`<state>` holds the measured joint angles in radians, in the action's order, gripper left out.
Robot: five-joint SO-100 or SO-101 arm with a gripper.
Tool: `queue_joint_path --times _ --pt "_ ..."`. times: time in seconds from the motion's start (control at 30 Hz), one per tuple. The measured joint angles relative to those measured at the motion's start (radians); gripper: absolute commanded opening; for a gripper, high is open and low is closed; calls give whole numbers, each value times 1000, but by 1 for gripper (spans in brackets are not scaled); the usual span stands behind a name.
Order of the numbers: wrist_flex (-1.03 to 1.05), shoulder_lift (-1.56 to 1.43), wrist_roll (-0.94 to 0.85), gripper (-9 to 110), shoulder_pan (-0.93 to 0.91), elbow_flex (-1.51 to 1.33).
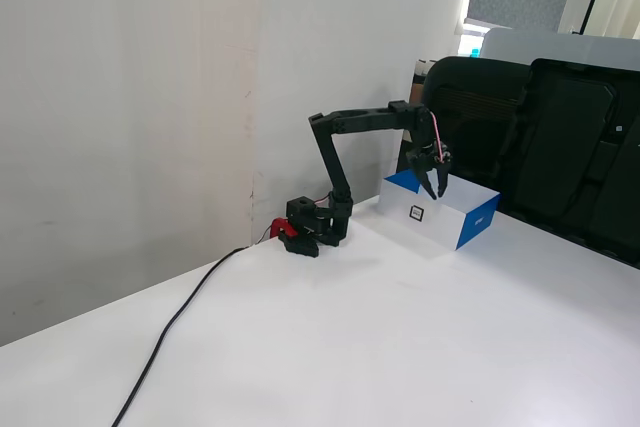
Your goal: Grasp the gray block and put it in the box.
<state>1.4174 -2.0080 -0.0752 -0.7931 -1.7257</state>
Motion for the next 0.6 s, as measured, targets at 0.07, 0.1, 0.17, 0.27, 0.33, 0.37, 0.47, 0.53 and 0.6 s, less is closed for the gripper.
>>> queue_joint_path --times 0.07,0.1,0.17,0.27,0.33,0.37,0.47,0.53,0.6 --pt "25 0 0 0 74 0" --pt "31 -2 0 0 106 -3" --pt "35 -25 0 0 178 -31" --pt "29 -87 0 0 259 -112" --pt "18 -138 -17 0 296 -166" --pt "14 -166 -21 0 318 -192" --pt "2 -252 -35 0 385 -267" --pt "-3 -304 -43 0 419 -310" --pt "-5 -357 -60 0 436 -350"
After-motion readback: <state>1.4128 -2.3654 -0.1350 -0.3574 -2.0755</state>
